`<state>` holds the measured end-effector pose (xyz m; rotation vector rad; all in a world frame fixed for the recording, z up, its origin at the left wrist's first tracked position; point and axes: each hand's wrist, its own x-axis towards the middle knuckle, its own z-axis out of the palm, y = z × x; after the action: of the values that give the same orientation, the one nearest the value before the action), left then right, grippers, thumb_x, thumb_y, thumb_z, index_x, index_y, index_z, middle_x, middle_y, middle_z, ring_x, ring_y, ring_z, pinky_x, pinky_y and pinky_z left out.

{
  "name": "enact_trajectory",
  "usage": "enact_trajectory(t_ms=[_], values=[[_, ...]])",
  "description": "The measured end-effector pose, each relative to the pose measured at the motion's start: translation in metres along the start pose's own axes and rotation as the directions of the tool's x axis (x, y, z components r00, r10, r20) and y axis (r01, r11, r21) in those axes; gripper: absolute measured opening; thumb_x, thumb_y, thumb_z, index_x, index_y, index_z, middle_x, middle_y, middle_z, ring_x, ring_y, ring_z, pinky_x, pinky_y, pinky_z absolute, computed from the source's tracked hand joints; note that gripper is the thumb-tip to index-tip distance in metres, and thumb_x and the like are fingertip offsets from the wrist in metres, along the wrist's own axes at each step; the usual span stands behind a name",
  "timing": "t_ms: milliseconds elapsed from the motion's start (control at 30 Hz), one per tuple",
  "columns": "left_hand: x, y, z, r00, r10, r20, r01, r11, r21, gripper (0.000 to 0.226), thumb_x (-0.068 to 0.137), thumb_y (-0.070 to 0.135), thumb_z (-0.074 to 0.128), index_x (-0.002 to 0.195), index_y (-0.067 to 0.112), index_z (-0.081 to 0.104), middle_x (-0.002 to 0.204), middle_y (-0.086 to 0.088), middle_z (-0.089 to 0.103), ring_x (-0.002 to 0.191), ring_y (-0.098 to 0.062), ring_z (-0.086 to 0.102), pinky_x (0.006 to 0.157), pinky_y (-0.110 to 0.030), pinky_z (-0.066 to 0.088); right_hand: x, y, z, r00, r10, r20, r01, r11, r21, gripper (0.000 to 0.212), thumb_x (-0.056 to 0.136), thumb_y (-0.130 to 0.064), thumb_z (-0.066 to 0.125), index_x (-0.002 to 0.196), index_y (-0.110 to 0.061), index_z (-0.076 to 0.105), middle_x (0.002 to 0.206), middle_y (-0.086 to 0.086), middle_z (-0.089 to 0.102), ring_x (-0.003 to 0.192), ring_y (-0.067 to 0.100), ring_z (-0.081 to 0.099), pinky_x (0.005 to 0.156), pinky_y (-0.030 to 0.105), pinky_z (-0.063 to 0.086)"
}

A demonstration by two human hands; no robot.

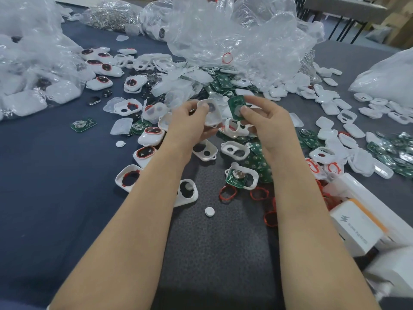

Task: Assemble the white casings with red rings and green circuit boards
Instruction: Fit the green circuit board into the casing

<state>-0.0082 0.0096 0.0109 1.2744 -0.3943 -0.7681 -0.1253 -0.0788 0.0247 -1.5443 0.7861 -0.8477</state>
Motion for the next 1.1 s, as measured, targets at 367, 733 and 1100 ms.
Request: enact_trajectory(t_ms=[367,733,1100], values=[[0.0023,-0.0028,0.0013,0.996,-0.057,0.073,0.057,0.998,-0.001,0.020,0.102,0.027,0.045,0.090,0.016,0.057,0.111,-0.018,0.065,0.064,-0.020,0.071,0.054,-0.022,0.056,-0.0010,-0.0010,0.0073,0.998,0.004,0.058,-0.012,0.990,0.140,0.010,0.090,-0.001,0.060,0.089,-0.010,0.056,0.073,-0.002,0.069,0.065,0.013,0.068,0.073,0.031,0.057],[0.0020,-0.0045,-0.0039,0.998,0.063,0.008,-0.063,0.992,0.107,0.026,0.088,0.014,0.068,0.109,0.013,0.051,0.095,-0.009,0.068,0.071,-0.014,0.072,0.069,-0.030,0.060,-0.0014,0.0042,0.0082,0.997,-0.062,0.037,0.070,0.968,-0.243,0.024,0.095,-0.009,0.052,0.093,-0.029,0.065,0.078,-0.005,0.063,0.066,0.007,0.057,0.064,0.024,0.050],[-0.0010,0.0009,-0.0060,0.987,0.002,0.159,-0.013,0.998,0.069,0.008,0.090,0.008,0.064,0.094,0.015,0.061,0.091,-0.007,0.071,0.073,-0.017,0.072,0.068,-0.026,0.058,0.0008,0.0068,0.0067,0.990,-0.118,-0.074,0.100,0.972,-0.215,0.017,0.087,-0.013,0.067,0.099,-0.016,0.056,0.086,-0.002,0.066,0.075,0.007,0.060,0.070,0.020,0.051]])
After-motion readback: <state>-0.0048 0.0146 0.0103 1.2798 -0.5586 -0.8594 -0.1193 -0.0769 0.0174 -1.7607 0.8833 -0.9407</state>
